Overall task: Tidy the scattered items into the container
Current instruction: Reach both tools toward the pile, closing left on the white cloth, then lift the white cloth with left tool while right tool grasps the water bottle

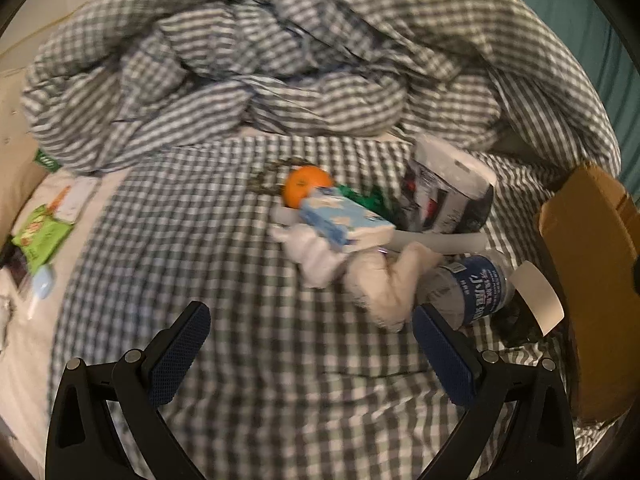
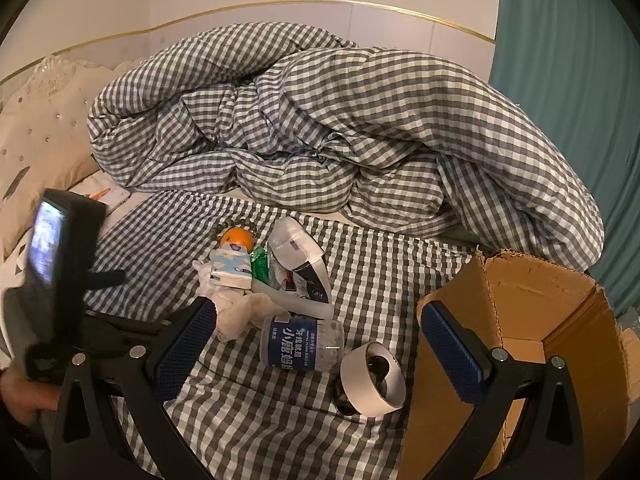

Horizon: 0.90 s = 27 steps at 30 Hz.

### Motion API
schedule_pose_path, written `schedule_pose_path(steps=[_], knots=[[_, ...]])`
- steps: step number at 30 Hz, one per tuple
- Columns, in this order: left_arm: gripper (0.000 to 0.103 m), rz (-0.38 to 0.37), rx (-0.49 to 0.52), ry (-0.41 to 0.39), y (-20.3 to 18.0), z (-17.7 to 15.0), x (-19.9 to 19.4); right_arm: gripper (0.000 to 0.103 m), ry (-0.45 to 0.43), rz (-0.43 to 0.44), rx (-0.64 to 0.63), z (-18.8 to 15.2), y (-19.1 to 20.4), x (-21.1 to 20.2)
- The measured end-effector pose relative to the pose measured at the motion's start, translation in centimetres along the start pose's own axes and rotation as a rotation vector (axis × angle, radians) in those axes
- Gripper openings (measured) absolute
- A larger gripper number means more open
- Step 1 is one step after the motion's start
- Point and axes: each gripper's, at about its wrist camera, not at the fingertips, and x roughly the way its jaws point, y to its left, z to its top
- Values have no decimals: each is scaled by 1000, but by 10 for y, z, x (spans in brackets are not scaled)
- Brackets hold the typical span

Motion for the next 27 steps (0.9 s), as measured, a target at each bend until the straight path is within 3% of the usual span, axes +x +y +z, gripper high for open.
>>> schedule_pose_path(steps=[11, 17, 20, 23, 24, 25, 27], knots=[[103, -39, -6, 58, -36, 1, 68, 103, -9, 25, -11, 2, -3, 6], [90, -48, -54, 97, -29, -3, 84, 103, 2, 30, -8, 0, -3, 12], [76, -39, -63, 98, -26, -4, 87, 103, 6, 34, -8, 0, -1, 14], [44, -41, -66, 107, -24, -5, 88, 103, 13, 35, -11, -1, 0, 17], [25, -59, -75, 116, -23, -5, 89, 103, 16, 36, -11, -1, 0, 18], [15, -73, -81, 126, -22, -5, 90, 103, 19, 37, -9, -2, 0, 19], [11, -79, -87, 119, -22, -7, 86, 103, 27, 39, -6, -3, 0, 22]])
